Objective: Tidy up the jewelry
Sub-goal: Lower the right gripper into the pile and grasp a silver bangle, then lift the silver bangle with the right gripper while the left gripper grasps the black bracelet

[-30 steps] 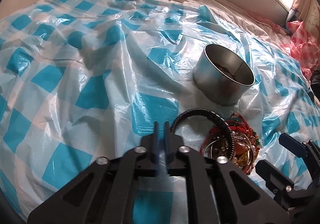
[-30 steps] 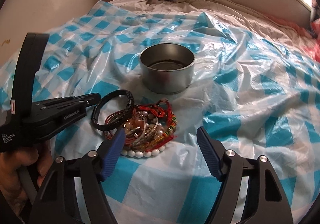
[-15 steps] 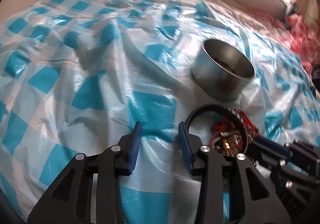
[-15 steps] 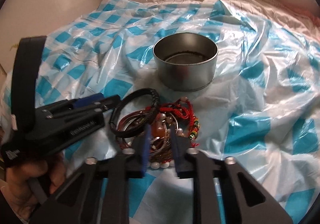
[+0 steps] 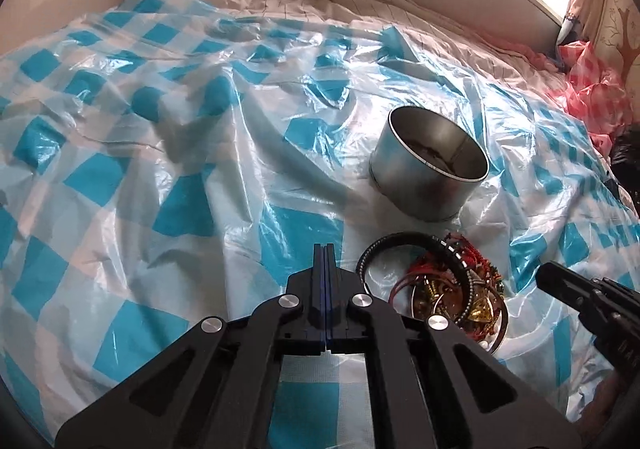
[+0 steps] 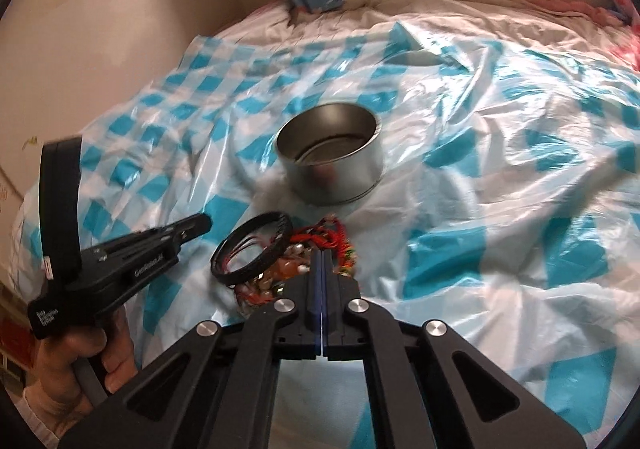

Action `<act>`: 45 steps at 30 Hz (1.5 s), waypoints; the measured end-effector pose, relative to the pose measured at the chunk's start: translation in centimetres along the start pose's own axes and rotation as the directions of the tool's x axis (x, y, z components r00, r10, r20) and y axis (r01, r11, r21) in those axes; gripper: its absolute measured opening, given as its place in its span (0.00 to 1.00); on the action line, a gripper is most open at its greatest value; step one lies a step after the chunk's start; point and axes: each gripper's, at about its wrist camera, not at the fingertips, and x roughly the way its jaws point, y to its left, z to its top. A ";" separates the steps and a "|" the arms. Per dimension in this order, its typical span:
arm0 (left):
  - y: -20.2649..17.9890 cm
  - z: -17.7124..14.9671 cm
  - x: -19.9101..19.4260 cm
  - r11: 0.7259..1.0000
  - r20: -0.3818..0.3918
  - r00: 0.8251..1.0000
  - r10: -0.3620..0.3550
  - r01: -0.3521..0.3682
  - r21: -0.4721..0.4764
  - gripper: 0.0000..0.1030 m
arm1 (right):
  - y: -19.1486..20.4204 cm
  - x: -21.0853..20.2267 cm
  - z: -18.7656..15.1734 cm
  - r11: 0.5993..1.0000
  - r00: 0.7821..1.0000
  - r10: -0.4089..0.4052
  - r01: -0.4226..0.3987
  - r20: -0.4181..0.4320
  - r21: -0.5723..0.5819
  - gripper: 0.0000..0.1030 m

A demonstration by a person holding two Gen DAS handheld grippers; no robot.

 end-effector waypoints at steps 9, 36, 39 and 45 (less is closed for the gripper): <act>-1.5 0.3 2.3 0.998 -0.042 0.999 0.012 -0.009 0.061 0.03 | 0.1 1.5 -0.1 1.000 0.998 0.028 -0.028 -0.064 0.009 0.01; -0.5 0.2 -0.3 0.998 0.002 1.000 -0.020 0.020 0.052 0.00 | 1.4 0.6 -0.6 0.992 0.996 -0.092 0.090 -0.017 -0.084 0.04; -0.4 0.4 -0.3 0.998 -0.001 0.999 -0.050 0.050 0.046 0.00 | 1.7 -0.2 -0.4 0.990 0.994 -0.104 0.106 0.023 -0.094 0.04; -1.8 0.7 3.3 0.991 -0.094 0.993 -0.067 0.078 0.108 0.01 | 1.9 -0.4 -0.5 0.983 0.990 -0.138 0.140 0.026 -0.120 0.04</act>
